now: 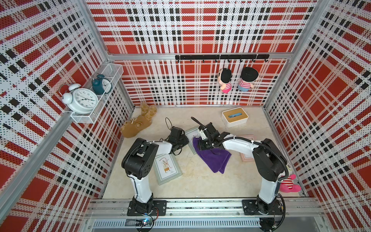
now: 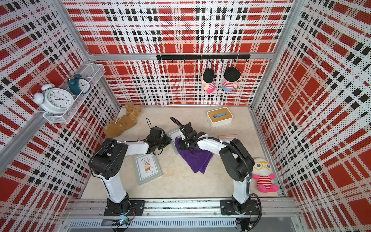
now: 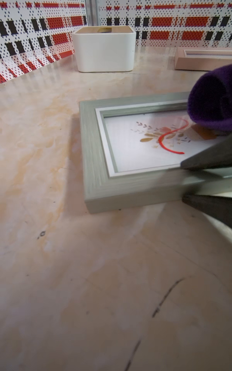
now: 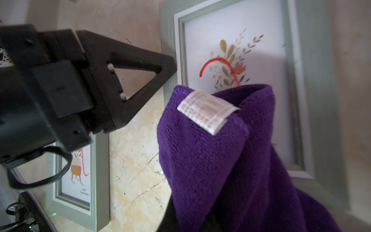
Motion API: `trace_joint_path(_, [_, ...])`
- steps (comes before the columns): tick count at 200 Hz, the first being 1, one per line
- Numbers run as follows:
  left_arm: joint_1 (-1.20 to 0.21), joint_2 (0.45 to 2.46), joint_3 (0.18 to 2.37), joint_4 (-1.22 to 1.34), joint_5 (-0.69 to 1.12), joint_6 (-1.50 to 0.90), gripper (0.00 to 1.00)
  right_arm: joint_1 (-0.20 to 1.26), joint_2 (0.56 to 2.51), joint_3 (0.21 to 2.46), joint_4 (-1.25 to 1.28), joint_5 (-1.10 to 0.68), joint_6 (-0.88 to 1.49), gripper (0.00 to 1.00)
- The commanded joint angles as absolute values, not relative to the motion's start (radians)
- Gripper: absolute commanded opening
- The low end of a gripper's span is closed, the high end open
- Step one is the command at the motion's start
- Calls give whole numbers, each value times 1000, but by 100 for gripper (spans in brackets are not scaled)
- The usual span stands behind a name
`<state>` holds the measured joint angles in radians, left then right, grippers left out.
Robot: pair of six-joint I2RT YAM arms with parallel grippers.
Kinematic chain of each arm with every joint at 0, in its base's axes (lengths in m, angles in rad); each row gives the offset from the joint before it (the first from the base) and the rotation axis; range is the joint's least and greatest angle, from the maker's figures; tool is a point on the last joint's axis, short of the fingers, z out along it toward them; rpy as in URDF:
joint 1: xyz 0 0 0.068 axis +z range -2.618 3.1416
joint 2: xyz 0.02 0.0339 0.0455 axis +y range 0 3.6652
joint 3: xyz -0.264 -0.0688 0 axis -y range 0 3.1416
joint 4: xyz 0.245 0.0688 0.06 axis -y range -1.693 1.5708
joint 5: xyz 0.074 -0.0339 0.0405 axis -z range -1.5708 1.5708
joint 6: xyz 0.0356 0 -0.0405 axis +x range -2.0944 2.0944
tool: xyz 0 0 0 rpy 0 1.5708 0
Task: Wipe the picture frame with a cloth
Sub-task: Wipe the dirt from the picture frame.
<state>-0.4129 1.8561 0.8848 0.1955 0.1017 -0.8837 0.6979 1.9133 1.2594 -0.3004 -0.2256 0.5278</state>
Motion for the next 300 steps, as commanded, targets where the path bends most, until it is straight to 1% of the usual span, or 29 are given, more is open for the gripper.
trace_joint_path(1, [-425,1901,839,81,75,-884,25,710,1982,1269,-210,-324,588,0])
trace_joint_path(20, [-426,1902,836,83,72,-888,24,716,2010,1264,-207,-328,598,0])
trace_joint_path(42, [-426,1899,831,86,69,-889,23,693,2010,1243,-269,-223,590,0])
trace_joint_path(75, [-425,1905,828,87,66,-885,22,575,1929,1139,-324,-61,561,0])
trace_joint_path(93, [-426,1908,826,86,66,-883,22,539,1894,1113,-335,-17,506,0])
trace_joint_path(109, [-428,1911,824,85,67,-884,21,563,1903,1131,-324,-63,477,0])
trace_joint_path(142, [-434,1917,824,84,61,-895,21,717,1964,1217,-321,-103,469,0])
trace_joint_path(160, [-437,1919,823,84,59,-898,20,761,1969,1223,-306,-114,481,0])
trace_joint_path(170, [-436,1920,824,83,58,-899,20,759,1956,1205,-300,-110,485,0])
trace_joint_path(182, [-436,1922,824,81,57,-899,20,739,1943,1175,-308,-66,475,0])
trace_joint_path(201, [-437,1925,825,80,57,-894,20,650,1922,1123,-333,-20,462,0])
trace_joint_path(212, [-437,1922,824,78,56,-893,20,589,1909,1098,-332,-23,449,0])
trace_joint_path(223, [-437,1923,824,78,55,-888,20,563,1905,1108,-357,-21,415,0])
trace_joint_path(241, [-436,1921,824,77,52,-888,20,589,1910,1148,-383,-29,391,0])
trace_joint_path(271, [-439,1931,828,76,54,-889,19,712,1945,1212,-359,-99,404,0])
trace_joint_path(284, [-439,1936,831,75,57,-890,19,738,1963,1229,-344,-138,417,0])
trace_joint_path(300, [-441,1936,833,74,58,-888,19,725,1970,1232,-355,-90,429,0])
